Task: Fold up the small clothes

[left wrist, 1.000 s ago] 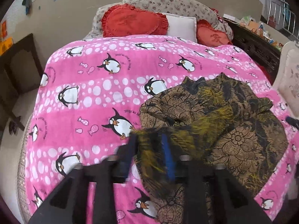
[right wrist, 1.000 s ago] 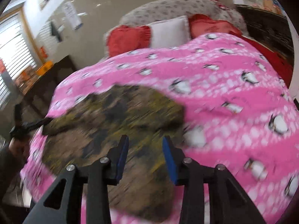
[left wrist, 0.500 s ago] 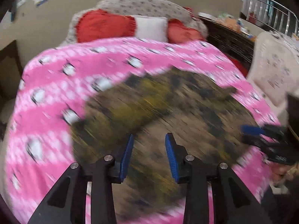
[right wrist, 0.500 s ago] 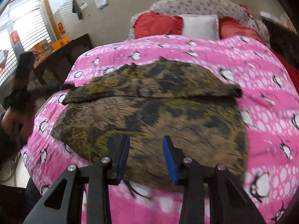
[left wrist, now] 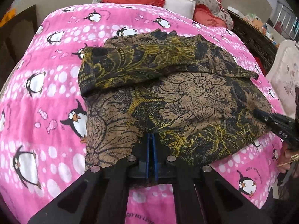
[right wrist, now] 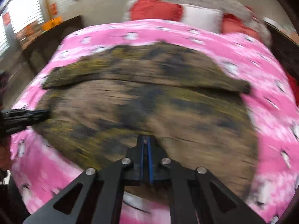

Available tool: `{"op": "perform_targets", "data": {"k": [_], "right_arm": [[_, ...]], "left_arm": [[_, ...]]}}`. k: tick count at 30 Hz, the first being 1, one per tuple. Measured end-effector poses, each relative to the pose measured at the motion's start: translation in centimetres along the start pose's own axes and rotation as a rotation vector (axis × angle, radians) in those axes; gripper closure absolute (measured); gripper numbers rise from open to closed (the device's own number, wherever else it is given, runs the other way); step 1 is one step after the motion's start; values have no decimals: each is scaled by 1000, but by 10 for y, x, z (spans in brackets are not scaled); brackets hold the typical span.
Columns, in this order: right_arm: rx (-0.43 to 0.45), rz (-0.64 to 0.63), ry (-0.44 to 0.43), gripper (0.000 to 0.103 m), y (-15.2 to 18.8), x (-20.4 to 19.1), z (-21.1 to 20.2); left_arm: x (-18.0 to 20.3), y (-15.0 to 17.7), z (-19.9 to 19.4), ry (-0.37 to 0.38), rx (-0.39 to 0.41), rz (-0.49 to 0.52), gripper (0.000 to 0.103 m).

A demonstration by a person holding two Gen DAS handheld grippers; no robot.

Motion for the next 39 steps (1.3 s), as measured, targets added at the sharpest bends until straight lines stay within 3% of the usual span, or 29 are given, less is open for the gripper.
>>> {"op": "perform_targets", "data": {"k": [3,5,7,14,22,26,29,32,35,39], "right_arm": [[-6,43,6,103,14,41,-20],[-24,38,100,101,24,58,-27],[2,105,46,101,34,70,-32],[45,-14,112,98,42,49,-27],[54,70,50,98,38,60,-25],[-1,34,74,96,24,53,-29],[91,23,79,89,-7,47,-49],[151,19,76,77,-38,46,-51],[117,-3,99,77,-59,45,-29],[-75,10,128,75,-61,57,38]], "left_arm": [[3,0,1,-30,8,-4,103],[3,1,3,-39,12,-8,103],[2,0,5,-45,15,-6,103],[4,1,6,-58,18,-5,103],[4,1,6,-53,15,-12,103],[4,-5,-5,-34,21,-47,103],[8,-20,-15,-15,80,-43,103],[8,-34,1,-9,43,-49,103],[7,-39,34,-26,-49,-48,103],[11,-56,58,-42,-89,-6,103]]}}
Point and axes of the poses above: each gripper's, at about its wrist camera, not at the fingertips, and z roughly the way its jaws point, x to its right, y to its underside, the point moved 2 cm from there along z, roughly the way its jaws point, and after that the axes turned 12 degrees about x, right-handed, at the moved point
